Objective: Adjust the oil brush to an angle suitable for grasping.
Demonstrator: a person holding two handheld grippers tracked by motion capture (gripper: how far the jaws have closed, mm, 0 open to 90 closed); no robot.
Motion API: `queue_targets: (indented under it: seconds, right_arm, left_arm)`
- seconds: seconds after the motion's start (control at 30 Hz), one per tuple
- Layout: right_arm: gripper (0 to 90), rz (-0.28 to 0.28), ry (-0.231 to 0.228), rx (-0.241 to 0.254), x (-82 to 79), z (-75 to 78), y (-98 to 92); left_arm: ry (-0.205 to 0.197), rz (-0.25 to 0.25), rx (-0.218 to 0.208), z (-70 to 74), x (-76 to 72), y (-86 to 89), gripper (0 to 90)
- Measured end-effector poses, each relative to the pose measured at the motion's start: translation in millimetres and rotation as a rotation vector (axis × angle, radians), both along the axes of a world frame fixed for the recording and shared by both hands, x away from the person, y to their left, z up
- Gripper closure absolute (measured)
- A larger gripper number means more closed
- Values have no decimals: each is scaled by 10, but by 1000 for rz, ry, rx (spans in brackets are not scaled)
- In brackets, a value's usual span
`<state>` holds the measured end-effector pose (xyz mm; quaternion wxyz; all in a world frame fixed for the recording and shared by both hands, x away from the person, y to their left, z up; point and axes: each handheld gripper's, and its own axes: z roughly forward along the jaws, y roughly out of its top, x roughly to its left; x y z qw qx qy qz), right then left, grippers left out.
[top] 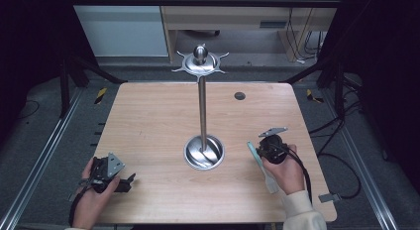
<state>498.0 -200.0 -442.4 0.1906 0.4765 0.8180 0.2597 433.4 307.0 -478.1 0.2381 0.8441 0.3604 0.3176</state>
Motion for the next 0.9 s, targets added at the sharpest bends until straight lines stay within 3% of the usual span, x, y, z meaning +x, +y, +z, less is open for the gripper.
queue_targets:
  seconds: [0.27,0.43,0.5,0.63,0.77,0.9]
  right_arm:
    - [698,-12,29,10,0,-6,-63]
    - [577,-11,52,17,10,0,-73]
    - [526,-10,83,31,13,19,-79]
    - [523,-11,103,18,16,22,-83]
    - [582,-21,158,2,22,-36,-59]
    - [601,-13,178,-11,28,-71,-43]
  left_arm:
    - [0,-1,2,-3,1,-5,36]
    - [3,-3,2,-8,4,-9,36]
    - [4,-3,2,-9,4,-10,36]
    - [6,-3,2,-12,4,-12,36]
    - [11,-6,5,-13,4,-15,36]
    - [12,-6,5,-16,6,-15,36]
